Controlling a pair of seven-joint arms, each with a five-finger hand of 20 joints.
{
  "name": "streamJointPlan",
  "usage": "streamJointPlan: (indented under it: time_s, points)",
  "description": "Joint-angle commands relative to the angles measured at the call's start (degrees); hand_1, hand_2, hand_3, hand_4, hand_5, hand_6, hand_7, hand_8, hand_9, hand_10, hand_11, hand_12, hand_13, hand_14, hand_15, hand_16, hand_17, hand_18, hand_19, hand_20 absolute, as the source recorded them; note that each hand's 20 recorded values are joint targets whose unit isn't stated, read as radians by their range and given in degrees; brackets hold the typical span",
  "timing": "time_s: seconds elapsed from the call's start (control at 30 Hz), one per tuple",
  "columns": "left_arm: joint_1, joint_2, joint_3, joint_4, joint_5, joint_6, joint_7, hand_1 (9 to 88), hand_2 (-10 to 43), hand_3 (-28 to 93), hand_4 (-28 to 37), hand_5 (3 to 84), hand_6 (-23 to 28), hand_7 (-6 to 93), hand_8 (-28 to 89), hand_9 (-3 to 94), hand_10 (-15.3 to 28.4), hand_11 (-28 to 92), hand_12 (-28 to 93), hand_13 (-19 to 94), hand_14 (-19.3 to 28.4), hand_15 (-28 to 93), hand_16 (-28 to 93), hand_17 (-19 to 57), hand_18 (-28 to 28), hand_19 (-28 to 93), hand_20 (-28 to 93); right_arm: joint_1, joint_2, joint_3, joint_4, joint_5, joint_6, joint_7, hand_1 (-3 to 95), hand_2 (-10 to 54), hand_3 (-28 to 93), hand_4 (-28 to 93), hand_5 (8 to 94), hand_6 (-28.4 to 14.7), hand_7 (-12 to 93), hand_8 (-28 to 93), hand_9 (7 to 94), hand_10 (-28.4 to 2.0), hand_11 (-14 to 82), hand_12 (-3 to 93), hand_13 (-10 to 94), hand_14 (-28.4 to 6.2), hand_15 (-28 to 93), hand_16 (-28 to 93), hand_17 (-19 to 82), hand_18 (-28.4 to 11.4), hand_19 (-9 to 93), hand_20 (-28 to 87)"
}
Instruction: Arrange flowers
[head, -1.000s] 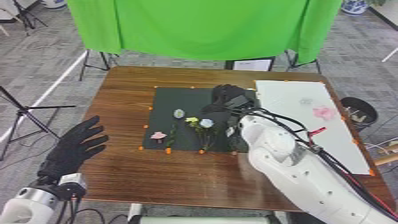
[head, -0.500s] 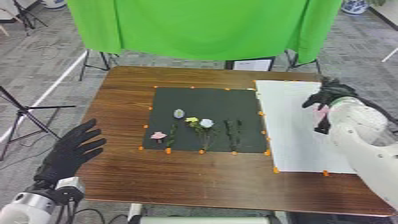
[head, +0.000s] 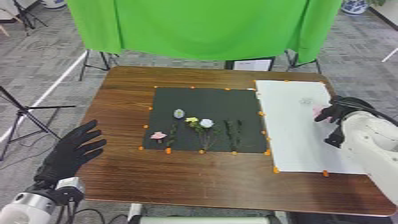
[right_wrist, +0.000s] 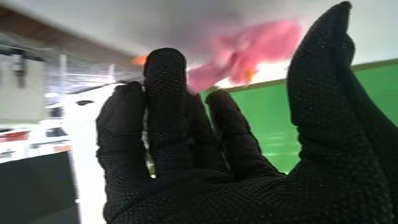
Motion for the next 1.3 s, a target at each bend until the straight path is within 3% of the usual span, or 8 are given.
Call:
streamJointPlan:
  time_s: [0.03, 0.13, 0.23, 0.33, 0.63, 0.8, 1.03, 1.3]
  points:
    - [-0.13, -0.11, 0.09, -0.21, -0.04, -0.20, -0.69, 27.3, 0.1, 70, -26.2, 25.1, 2.9, 23.8, -13, 21.4, 12.5, 26, 16, 18, 16.5, 40, -2, -9.5, 22.3, 43, 12, 3.19, -1.33, -5.15, 2.02, -6.12, 3.99, 1.96, 30.1, -9.5, 90, -28, 27.0, -5.5, 33, -16, 39.5, -11.2, 22.0, 19.5, 54, -7.6, 77, 18, 25, -20.4, 82, 53]
    - [0.13, -0.11, 0.10, -0.39, -0.16, 0.20, -0.51, 27.3, 0.2, 70, -26.1, 25.1, 2.9, 23.9, -13, 21.4, 12.4, 26, 16, 18, 16.4, 40, -2, -9.5, 22.3, 43, 12, 3.47, -1.42, -6.15, 2.51, -7.55, 5.85, 1.92, 37.9, -9.5, 88, -28, 42.4, -0.2, 41, -20, 56.4, -8.3, 29.7, 23.5, 64, -5.4, 75, 22, 31, -19.2, 86, 50]
    - [0.28, -0.25, 0.00, -0.46, -0.19, 0.46, -0.52, 27.4, 0.3, 70, -26.2, 25.1, 2.9, 23.8, -13, 21.5, 12.5, 26, 16, 18, 16.5, 40, -2, -9.5, 22.3, 43, 12, 2.70, -1.19, -6.68, 2.33, -8.63, 10.18, 0.33, 46.0, -7.8, 81, -28, 55.1, 2.0, 52, -6, 75.8, -5.9, 20.2, 42.5, 70, -4.2, 73, 26, 35, -18.7, 89, 50]
    - [0.42, -0.18, -0.06, -0.50, -0.38, 0.74, -0.31, 27.4, 0.5, 70, -26.2, 25.1, 3.0, 24.0, -13, 21.6, 12.6, 26, 16, 18, 16.6, 40, -2, -9.5, 22.4, 43, 12, 1.66, -1.13, -6.13, 1.42, -10.32, 10.91, -1.10, 49.0, -7.5, 80, -28, 64.8, 3.2, 52, -2, 84.7, -4.7, 21.8, 48.3, 75, -3.5, 73, 28, 38, -19.0, 92, 50]
    - [0.05, -0.27, -0.02, -0.42, -0.19, 0.38, -0.68, 27.4, 0.6, 70, -26.1, 25.3, 3.0, 24.1, -13, 21.7, 12.6, 26, 16, 18, 16.7, 40, -2, -9.5, 22.4, 44, 11, 2.14, -2.68, -4.84, -9.59, -3.74, 13.92, -2.97, 48.5, -9.5, 84, -28, 70.8, 2.5, 49, -2, 88.2, -4.2, 22.1, 50.2, 78, -3.8, 72, 29, 41, -19.5, 93, 51]
    - [-0.81, -0.16, 0.52, -0.07, -0.10, -0.20, -1.13, 27.4, 0.6, 70, -26.2, 25.3, 3.1, 24.0, -13, 21.7, 12.6, 26, 16, 18, 16.7, 41, -2, -9.5, 22.4, 44, 11, 5.10, -6.48, -5.79, -15.71, 5.20, 8.44, -5.05, 48.4, -9.5, 85, -28, 71.1, 2.0, 48, -2, 88.4, -4.5, 22.1, 51.3, 78, -4.0, 73, 30, 41, -19.6, 93, 51]
    - [-0.94, -0.25, 0.68, 0.01, -0.02, -0.40, -1.43, 27.4, 0.6, 70, -26.3, 25.4, 3.1, 24.1, -13, 21.8, 12.8, 26, 16, 18, 16.9, 41, -2, -9.5, 22.5, 44, 11, 11.49, -11.80, -14.38, -14.27, 4.07, 0.13, -6.18, 48.3, -9.5, 85, -28, 71.3, 1.6, 48, -2, 88.2, -4.9, 22.4, 51.3, 77, -4.1, 74, 30, 40, -19.5, 93, 52]
    - [-1.33, 0.17, 1.31, 0.20, -0.14, -0.47, -1.19, 27.4, 0.4, 70, -26.5, 25.5, 3.2, 24.0, -13, 21.9, 13.0, 26, 16, 18, 17.1, 41, -2, -9.6, 22.5, 44, 11, 16.49, -14.82, -21.61, -8.12, 0.94, -3.60, -4.82, 47.8, -9.5, 86, -27, 70.9, 1.4, 48, -2, 87.5, -5.4, 22.5, 52.0, 76, -4.5, 75, 31, 40, -19.6, 93, 53]
